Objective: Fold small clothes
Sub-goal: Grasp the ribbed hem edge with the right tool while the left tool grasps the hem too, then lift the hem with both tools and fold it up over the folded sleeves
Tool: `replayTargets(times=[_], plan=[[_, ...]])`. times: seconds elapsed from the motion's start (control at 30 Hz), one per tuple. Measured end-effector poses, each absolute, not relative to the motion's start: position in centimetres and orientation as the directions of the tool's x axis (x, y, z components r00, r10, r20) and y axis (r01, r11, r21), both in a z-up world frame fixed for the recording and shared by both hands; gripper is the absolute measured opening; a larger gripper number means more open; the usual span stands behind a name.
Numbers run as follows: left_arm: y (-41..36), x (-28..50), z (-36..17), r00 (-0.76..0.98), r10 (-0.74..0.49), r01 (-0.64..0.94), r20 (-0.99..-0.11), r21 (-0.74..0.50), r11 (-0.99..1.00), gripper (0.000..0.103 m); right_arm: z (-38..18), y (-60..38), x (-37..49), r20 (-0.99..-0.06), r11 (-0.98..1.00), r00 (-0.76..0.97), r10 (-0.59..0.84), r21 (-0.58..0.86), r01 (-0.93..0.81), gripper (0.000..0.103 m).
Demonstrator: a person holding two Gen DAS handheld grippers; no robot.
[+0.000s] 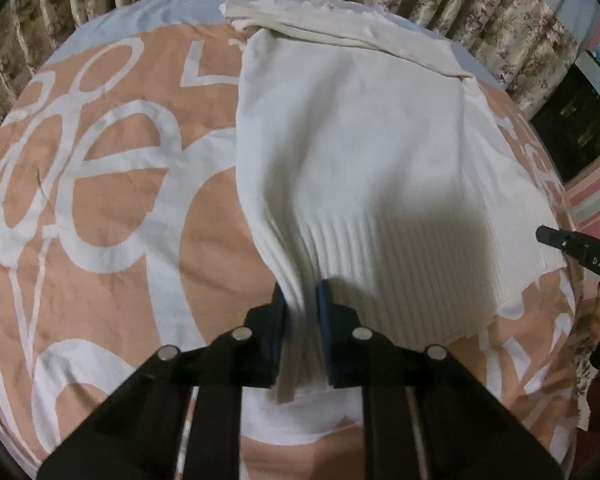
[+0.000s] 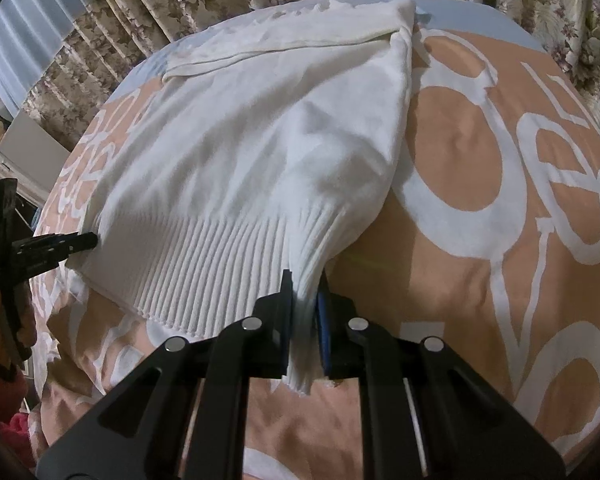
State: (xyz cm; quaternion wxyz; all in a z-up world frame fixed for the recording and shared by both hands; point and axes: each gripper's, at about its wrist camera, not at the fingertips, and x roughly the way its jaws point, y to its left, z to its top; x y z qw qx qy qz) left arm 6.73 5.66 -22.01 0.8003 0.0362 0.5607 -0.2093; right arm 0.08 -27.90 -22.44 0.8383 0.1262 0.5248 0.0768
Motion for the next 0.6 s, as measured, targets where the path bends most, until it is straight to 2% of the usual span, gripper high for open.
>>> replayTargets(times=[0.3, 0.6], plan=[[3.6, 8.4, -20.1, 0.345, -0.321, 0.463, -0.882, -0.138, 0.876, 0.011, -21.4, -27.7, 2.0, -0.846, 0.957, 0.46, 0.27, 0.287, -0.034, 0.011], [0.3, 14.6, -15.7, 0.507, -0.382, 0.488, -0.772, -0.108, 0.866, 0.011, -17.3, -29.1, 7.3, -0.781, 0.958, 0.566, 0.263, 0.282, -0.056, 0.011]])
